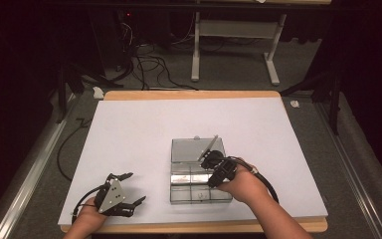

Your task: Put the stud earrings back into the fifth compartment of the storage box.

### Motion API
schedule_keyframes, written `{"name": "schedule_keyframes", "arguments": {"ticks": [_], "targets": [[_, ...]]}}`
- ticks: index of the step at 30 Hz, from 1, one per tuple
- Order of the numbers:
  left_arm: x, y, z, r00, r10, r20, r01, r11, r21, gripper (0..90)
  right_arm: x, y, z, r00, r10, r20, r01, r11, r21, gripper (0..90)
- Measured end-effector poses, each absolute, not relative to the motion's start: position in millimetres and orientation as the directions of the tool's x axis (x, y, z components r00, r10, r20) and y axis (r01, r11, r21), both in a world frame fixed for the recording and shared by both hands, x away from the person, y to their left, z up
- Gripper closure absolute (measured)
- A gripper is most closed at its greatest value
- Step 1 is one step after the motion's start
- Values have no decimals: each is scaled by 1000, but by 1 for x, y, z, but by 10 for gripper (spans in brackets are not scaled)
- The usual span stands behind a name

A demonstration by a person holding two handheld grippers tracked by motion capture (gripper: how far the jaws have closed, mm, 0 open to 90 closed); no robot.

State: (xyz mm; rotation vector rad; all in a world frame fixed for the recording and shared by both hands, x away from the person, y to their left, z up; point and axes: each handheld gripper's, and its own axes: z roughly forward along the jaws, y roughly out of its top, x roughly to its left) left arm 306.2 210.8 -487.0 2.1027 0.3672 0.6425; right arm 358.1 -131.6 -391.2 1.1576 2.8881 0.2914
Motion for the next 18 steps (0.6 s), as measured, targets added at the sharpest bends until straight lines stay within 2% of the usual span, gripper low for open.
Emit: {"name": "schedule_keyframes", "arguments": {"ticks": [6,18], "targets": [[306,211,-487,823,476,309,23,-573,819,152,358,-150,-388,-674,737,50,731,657,183,704],[307,211,-487,823,478,307,26,-572,820,152,359,-185,-387,-631,775,34,763,612,208,666]]}}
